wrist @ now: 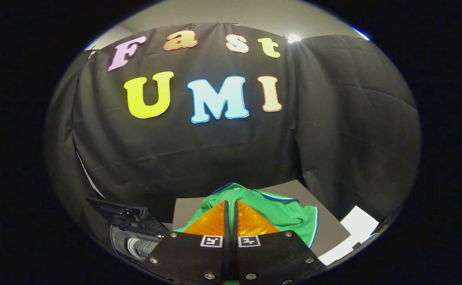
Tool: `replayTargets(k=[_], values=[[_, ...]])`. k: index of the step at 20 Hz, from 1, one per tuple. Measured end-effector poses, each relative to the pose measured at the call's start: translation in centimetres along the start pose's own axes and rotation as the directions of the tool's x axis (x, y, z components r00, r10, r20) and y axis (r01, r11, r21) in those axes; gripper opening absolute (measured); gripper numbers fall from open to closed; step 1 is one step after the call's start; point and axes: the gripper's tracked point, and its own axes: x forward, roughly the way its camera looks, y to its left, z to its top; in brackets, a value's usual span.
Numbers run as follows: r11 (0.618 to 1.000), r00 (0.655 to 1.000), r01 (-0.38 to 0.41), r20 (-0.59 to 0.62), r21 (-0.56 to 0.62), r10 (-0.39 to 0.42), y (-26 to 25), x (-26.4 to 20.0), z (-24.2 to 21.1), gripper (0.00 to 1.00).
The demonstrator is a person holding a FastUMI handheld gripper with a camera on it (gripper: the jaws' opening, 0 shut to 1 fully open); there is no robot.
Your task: Put the clothes into the washing machine and then close the washing machine lid.
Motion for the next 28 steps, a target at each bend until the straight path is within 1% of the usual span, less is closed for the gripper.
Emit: replayTargets(k=[5,15,23,28], values=[[1.0,1.0,-0.01,0.029,-0.012,0.01,6.3,-2.0,0.9,0.0],[0.988,0.989,-0.143,0.017,-0.059,0.144,19.9,-5.8,-1.6,0.0],[0.968,0.971,-0.238,-0.004,-0.085,0.238,28.0,-8.6,-4.1,0.0],[0.954,0.959,-0.284,-0.038,-0.1,0.281,31.6,-9.5,-6.7,0.0]])
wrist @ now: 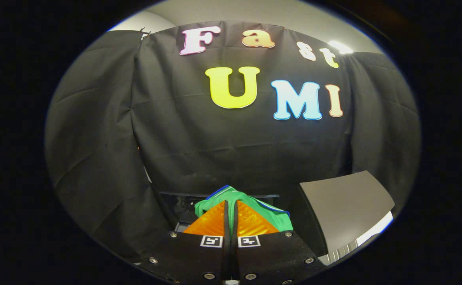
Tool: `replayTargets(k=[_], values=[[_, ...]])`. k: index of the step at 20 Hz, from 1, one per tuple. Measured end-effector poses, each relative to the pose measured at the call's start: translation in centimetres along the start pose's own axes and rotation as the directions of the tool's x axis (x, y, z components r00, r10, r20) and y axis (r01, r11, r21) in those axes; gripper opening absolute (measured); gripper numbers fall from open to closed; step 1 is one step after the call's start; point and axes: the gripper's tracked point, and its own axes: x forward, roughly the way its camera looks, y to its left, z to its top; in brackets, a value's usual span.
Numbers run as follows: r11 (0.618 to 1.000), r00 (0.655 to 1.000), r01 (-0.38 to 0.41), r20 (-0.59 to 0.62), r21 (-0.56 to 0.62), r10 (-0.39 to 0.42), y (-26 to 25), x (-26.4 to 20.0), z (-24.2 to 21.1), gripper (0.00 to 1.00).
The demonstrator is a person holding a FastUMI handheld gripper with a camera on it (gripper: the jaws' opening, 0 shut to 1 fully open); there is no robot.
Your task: Put the clothes into the washing machine and then close the washing machine lid.
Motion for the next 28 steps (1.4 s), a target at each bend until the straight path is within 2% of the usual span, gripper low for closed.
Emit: replayTargets(k=[14,28], values=[[0.995,0.989,-0.086,-0.128,-0.056,0.078,7.0,3.3,-8.4,0.0],[0.999,0.959,-0.046,-0.283,-0.027,0.036,5.8,9.3,-16.1,0.0]])
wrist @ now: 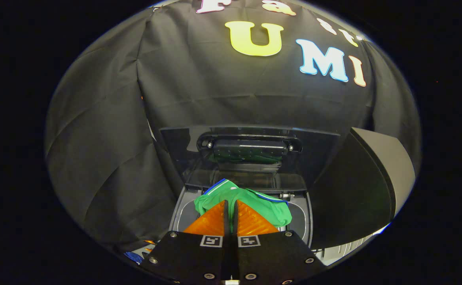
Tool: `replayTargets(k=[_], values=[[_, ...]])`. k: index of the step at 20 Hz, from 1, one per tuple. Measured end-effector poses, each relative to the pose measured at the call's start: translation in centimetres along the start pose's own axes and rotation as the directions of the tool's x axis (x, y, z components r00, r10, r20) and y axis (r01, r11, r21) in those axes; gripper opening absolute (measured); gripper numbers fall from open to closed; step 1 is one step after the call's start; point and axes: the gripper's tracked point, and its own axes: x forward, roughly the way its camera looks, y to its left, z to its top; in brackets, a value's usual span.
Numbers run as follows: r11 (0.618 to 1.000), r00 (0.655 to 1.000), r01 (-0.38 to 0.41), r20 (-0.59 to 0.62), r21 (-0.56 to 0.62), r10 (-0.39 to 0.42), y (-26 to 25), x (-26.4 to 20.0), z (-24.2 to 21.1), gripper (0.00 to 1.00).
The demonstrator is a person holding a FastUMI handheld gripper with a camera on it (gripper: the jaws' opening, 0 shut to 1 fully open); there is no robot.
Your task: Put the clothes into the washing machine and then close the washing machine lid.
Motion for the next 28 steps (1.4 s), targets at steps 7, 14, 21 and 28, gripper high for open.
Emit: replayTargets(k=[7,14,21,28], values=[[1.0,0.996,0.011,-0.087,0.0,-0.011,-0.2,3.6,-2.7,0.0],[1.0,0.982,0.01,-0.187,0.011,-0.008,-0.3,6.6,-6.5,0.0],[1.0,0.961,0.011,-0.276,0.003,-0.01,-0.5,8.8,-9.8,0.0],[1.0,0.932,0.005,-0.362,0.011,0.0,-0.8,10.1,-13.4,0.0]])
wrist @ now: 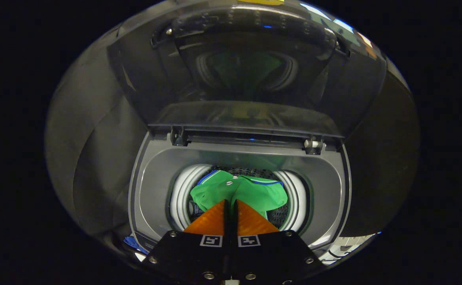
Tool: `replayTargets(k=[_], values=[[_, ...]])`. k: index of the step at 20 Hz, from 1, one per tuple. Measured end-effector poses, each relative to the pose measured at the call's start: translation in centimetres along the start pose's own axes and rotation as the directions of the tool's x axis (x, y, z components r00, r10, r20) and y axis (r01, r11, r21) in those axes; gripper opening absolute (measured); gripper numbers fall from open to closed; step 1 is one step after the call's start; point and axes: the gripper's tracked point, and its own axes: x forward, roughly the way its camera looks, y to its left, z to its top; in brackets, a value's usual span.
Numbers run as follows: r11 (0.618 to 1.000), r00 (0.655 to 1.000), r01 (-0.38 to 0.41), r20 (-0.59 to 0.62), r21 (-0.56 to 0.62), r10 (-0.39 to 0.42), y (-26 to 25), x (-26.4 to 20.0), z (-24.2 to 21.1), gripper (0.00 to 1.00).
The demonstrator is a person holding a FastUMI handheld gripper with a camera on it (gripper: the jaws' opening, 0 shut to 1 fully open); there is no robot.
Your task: Put the clothes into the washing machine and then close the washing machine lid.
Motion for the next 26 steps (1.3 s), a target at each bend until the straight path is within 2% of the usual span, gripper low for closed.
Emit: replayTargets(k=[7,12,21,24,25,26], values=[[0.999,0.997,-0.009,-0.08,0.045,0.012,-0.6,1.6,-2.0,0.0],[1.0,0.99,-0.001,-0.138,0.022,0.004,-0.6,2.1,-3.6,0.0],[1.0,0.99,-0.008,-0.144,0.004,0.008,-0.2,2.2,-3.6,0.0],[1.0,0.984,0.029,-0.176,0.002,-0.028,-1.0,2.5,-4.1,0.01],[0.999,0.983,0.051,-0.175,0.008,-0.049,-1.4,2.2,-4.1,0.06],[0.998,0.986,0.054,-0.158,0.013,-0.051,-1.4,2.9,-3.8,0.23]])
